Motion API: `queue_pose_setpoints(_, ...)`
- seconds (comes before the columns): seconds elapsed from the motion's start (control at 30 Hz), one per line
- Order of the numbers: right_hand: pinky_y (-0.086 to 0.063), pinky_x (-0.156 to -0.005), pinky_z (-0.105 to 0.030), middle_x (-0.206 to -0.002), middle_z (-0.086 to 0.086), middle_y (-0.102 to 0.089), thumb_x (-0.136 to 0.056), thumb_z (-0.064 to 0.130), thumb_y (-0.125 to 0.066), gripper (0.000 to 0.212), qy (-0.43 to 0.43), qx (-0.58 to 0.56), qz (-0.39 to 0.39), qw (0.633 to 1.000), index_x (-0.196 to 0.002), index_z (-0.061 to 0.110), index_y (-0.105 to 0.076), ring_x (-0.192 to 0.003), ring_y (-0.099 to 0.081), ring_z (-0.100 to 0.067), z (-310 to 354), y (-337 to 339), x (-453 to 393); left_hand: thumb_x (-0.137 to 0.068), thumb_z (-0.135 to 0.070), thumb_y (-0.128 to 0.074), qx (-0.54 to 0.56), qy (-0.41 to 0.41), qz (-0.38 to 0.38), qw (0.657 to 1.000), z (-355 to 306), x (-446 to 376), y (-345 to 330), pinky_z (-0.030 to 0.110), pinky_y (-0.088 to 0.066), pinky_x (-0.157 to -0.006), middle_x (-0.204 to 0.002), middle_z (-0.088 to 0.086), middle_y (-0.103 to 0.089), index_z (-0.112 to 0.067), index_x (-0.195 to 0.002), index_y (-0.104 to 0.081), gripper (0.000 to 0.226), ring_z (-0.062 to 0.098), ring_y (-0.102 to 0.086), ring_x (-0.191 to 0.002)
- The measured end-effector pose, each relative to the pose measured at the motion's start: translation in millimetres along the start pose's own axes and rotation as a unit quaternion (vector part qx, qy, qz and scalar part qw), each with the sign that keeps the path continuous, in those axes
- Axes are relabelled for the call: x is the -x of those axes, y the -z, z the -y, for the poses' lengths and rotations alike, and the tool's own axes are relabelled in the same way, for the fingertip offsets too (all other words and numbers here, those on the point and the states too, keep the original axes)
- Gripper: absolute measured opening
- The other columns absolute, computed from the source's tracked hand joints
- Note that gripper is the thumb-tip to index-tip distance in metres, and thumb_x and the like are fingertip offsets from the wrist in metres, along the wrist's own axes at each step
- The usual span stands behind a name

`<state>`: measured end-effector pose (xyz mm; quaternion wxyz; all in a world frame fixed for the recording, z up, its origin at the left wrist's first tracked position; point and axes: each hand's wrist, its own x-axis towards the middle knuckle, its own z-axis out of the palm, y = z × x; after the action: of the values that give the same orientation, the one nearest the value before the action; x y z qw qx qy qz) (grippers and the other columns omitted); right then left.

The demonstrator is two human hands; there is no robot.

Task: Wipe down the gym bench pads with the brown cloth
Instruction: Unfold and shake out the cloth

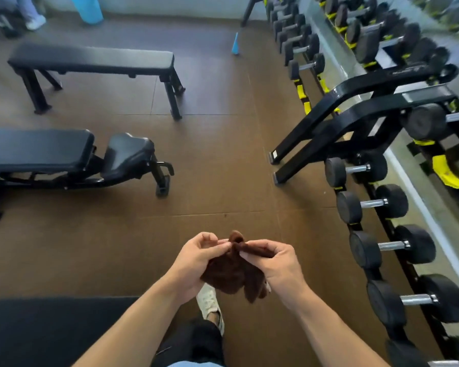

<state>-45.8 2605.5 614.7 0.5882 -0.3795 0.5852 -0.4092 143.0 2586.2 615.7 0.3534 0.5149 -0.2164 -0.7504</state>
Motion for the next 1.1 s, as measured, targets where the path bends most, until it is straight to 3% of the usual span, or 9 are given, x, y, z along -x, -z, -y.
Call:
queue_pose_setpoints(0.07, -0.059, -0.083, -0.025, -0.099, -0.007, -0.082, -0.093, 0.002, -0.075, 0.02, -0.015, 0.027, 0.052, 0.998, -0.103, 0.016, -0.085, -0.095, -0.078, -0.022, 20, 0, -39, -0.084, 0.005, -0.074, -0.023, -0.034, -0.06, 0.997, -31, -35, 1, 0.035, -0.059, -0.07, -0.108, 0.014, -0.077, -0.011, -0.097, -0.059, 0.025, 0.026, -0.076, -0.091)
queue_pose_setpoints(0.13, -0.059, -0.095, -0.035, -0.107, -0.001, -0.082, -0.1, 0.004, -0.067, 0.032, -0.033, 0.084, 0.094, 0.991, -0.109, 0.029, -0.084, -0.103, -0.076, -0.026, 38, 2, -77, -0.088, 0.006, -0.072, -0.061, -0.068, -0.111, 0.99, -67, -67, 2, 0.038, -0.062, -0.073, -0.104, 0.007, -0.079, -0.009, -0.103, -0.062, 0.023, 0.023, -0.076, -0.095)
queue_pose_setpoints(0.2, -0.054, -0.109, -0.04, -0.112, 0.008, -0.08, -0.103, 0.0, -0.062, 0.044, -0.039, 0.162, 0.148, 0.975, -0.111, 0.038, -0.083, -0.112, -0.073, -0.017, 56, 3, -116, -0.091, 0.003, -0.07, -0.101, -0.112, -0.132, 0.98, -110, -98, 3, 0.037, -0.061, -0.082, -0.101, -0.001, -0.08, -0.01, -0.107, -0.065, 0.021, 0.016, -0.075, -0.098)
queue_pose_setpoints(0.33, -0.056, -0.101, -0.025, -0.105, 0.019, -0.077, -0.101, -0.002, -0.062, 0.037, -0.024, 0.28, 0.252, 0.926, -0.106, 0.029, -0.081, -0.11, -0.07, -0.002, 114, -4, -184, -0.093, 0.007, -0.066, -0.156, -0.183, -0.098, 0.966, -183, -160, -6, 0.034, -0.056, -0.094, -0.108, -0.003, -0.079, -0.009, -0.107, -0.065, 0.022, 0.011, -0.072, -0.107)
queue_pose_setpoints(0.47, -0.06, -0.088, -0.027, -0.092, 0.011, -0.077, -0.094, 0.009, -0.076, 0.016, 0.067, 0.265, 0.175, 0.946, -0.095, 0.025, -0.073, -0.095, -0.073, -0.008, 166, -5, -273, -0.087, 0.024, -0.058, -0.162, -0.193, -0.016, 0.968, -235, -228, -25, 0.031, -0.057, -0.095, -0.118, 0.002, -0.076, -0.007, -0.115, -0.063, 0.042, 0.017, -0.068, -0.118)
queue_pose_setpoints(0.57, -0.063, -0.079, -0.041, -0.083, 0.0, -0.077, -0.084, 0.015, -0.088, 0.014, 0.097, 0.227, 0.091, 0.965, -0.089, 0.021, -0.077, -0.079, -0.072, -0.019, 192, 2, -351, -0.089, 0.024, -0.056, -0.151, -0.175, 0.042, 0.972, -271, -279, -39, 0.042, -0.054, -0.101, -0.131, 0.0, -0.071, -0.012, -0.128, -0.059, 0.053, 0.021, -0.064, -0.126)
queue_pose_setpoints(0.8, -0.059, -0.081, -0.026, -0.102, 0.008, -0.065, -0.072, 0.039, -0.095, 0.064, 0.073, 0.289, 0.134, 0.945, -0.124, 0.045, -0.058, -0.092, -0.067, -0.012, 253, 42, -518, -0.094, 0.017, -0.057, -0.156, -0.131, 0.128, 0.971, -375, -387, -76, 0.058, -0.053, -0.101, -0.153, -0.002, -0.051, -0.041, -0.155, -0.032, 0.087, 0.033, -0.062, -0.128)
queue_pose_setpoints(1.0, -0.058, -0.09, -0.043, -0.104, 0.009, -0.068, -0.074, 0.036, -0.094, 0.03, 0.119, 0.281, 0.141, 0.942, -0.089, 0.03, -0.068, -0.096, -0.066, -0.011, 315, 62, -635, -0.086, 0.019, -0.062, -0.151, -0.134, 0.117, 0.973, -454, -477, -107, 0.06, -0.047, -0.108, -0.155, -0.001, -0.045, -0.048, -0.156, -0.024, 0.105, 0.034, -0.065, -0.124)
queue_pose_setpoints(1.1, -0.058, -0.086, -0.042, -0.09, 0.006, -0.073, -0.079, 0.031, -0.091, 0.027, 0.119, 0.248, 0.145, 0.95, -0.082, 0.025, -0.065, -0.089, -0.068, -0.017, 334, 62, -686, -0.083, 0.017, -0.066, -0.25, -0.187, 0.008, 0.95, -480, -529, -114, 0.043, -0.058, -0.099, -0.146, -0.007, -0.054, -0.041, -0.153, -0.037, 0.095, 0.017, -0.068, -0.12)
